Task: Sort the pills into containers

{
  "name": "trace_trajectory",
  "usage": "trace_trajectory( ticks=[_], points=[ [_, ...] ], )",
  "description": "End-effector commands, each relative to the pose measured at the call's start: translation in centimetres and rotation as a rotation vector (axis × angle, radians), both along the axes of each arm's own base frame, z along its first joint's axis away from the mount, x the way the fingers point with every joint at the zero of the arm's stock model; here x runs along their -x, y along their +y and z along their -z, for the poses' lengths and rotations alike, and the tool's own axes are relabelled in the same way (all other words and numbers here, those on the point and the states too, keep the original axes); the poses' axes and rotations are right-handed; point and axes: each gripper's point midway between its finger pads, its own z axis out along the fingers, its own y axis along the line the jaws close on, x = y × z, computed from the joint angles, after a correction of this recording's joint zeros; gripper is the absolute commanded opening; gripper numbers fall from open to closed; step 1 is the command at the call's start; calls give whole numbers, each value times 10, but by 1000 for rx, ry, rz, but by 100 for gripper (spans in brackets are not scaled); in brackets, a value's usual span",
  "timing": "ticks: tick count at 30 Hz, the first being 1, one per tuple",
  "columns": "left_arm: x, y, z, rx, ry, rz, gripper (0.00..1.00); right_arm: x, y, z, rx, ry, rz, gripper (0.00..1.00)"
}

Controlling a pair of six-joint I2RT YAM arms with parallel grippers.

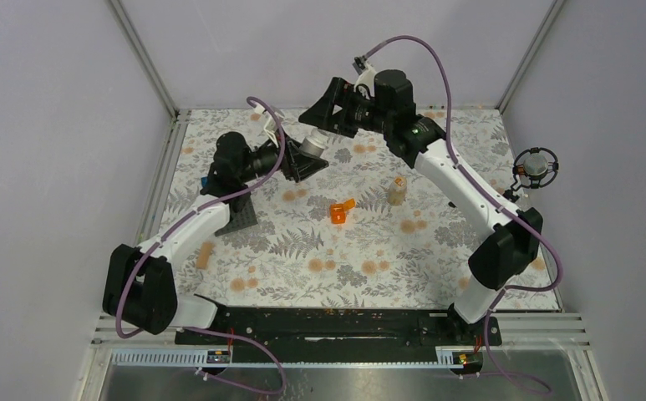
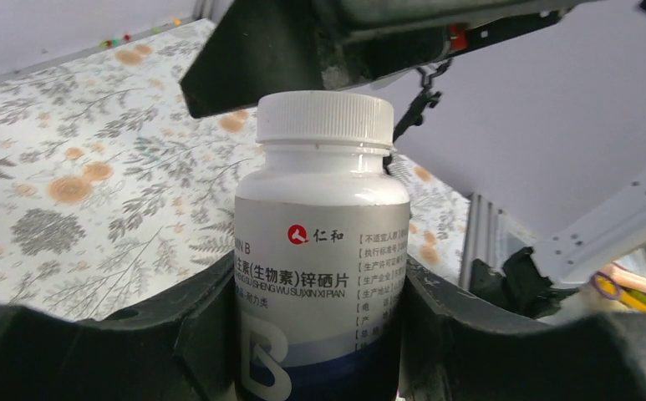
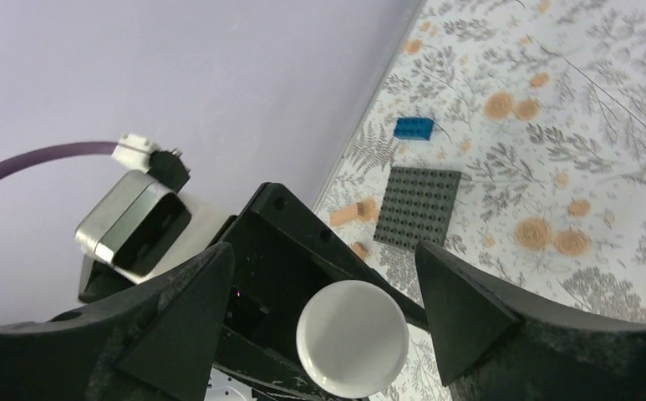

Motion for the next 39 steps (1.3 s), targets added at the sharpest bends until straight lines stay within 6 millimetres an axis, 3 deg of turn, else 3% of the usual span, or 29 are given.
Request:
trace_trajectory(
  ticks=[1, 11, 13, 15, 20, 23, 26, 30, 31, 33, 34, 35, 39],
  points=[
    [-16, 11, -21, -61, -127, -139, 0, 3, 1, 5, 58, 82, 59, 86],
    [-18, 11, -25, -56, -128, -164, 0, 10, 2, 30, 146, 145, 51, 83],
    [-17, 10, -27, -43, -128, -158, 0, 10, 4, 28, 137, 134, 39, 70],
    [-15, 9, -31, -27, -134, -145, 0, 11, 4, 21, 117, 99, 31, 46],
    [-5, 6, -38, 3, -134, -98, 0, 18, 0, -3, 51, -74, -7, 19],
    [10, 1, -44, 39, -132, -14, 0, 37, -2, -16, -3, -272, -141, 10],
    [35, -4, -59, 96, -134, 122, 0, 73, -11, -27, -126, -457, -348, 6],
    [59, -6, -71, 143, -147, 249, 0, 93, -32, -43, -260, -473, -525, 0],
    [61, -6, -73, 150, -150, 257, 0, 96, -34, -46, -278, -447, -568, 5],
    [58, -7, -74, 150, -147, 249, 0, 87, -35, -47, -295, -377, -552, 47],
    [56, -7, -73, 144, -148, 241, 0, 82, -33, -46, -293, -354, -519, 73],
    [52, -7, -71, 137, -146, 227, 0, 75, -32, -45, -284, -337, -477, 85],
    [40, -6, -65, 95, -144, 174, 0, 53, -26, -26, -135, -264, -298, 91]
  ],
)
